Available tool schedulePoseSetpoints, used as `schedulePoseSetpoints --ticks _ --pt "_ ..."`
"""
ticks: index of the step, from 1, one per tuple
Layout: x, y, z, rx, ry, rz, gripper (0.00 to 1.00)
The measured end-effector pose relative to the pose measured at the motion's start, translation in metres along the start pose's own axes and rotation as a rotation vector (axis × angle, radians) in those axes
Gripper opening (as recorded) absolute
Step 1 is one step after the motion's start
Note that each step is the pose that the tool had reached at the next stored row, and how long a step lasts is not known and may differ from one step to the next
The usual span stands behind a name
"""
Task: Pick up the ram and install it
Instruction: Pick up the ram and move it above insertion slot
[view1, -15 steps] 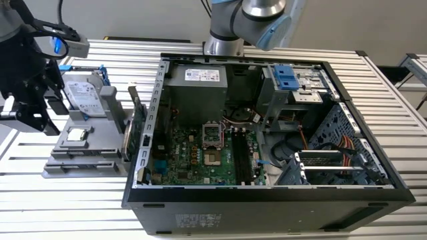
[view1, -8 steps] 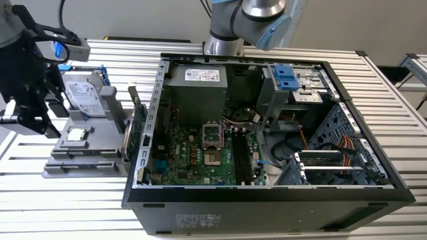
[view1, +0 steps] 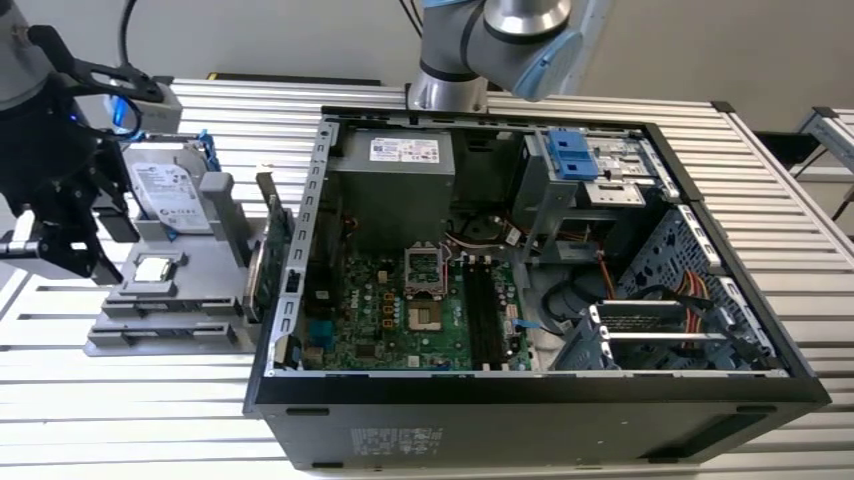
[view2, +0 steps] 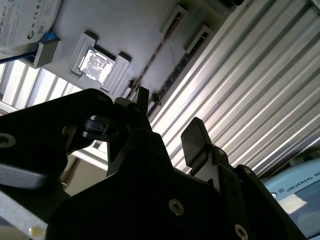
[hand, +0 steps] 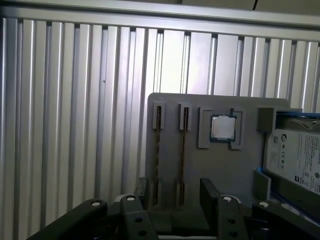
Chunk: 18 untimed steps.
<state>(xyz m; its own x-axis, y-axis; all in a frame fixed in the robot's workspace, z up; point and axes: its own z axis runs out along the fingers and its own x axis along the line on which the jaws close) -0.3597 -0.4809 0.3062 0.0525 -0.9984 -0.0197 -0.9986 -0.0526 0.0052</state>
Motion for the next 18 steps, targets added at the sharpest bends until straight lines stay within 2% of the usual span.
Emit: schedulePoseSetpoints --ticks 6,18 --pt "0.0007 0.0000 0.0048 -0.0001 0.0000 0.000 1.00" --pt "0.0023 0.0002 0.0102 -0.0001 0.0000 0.000 1.00"
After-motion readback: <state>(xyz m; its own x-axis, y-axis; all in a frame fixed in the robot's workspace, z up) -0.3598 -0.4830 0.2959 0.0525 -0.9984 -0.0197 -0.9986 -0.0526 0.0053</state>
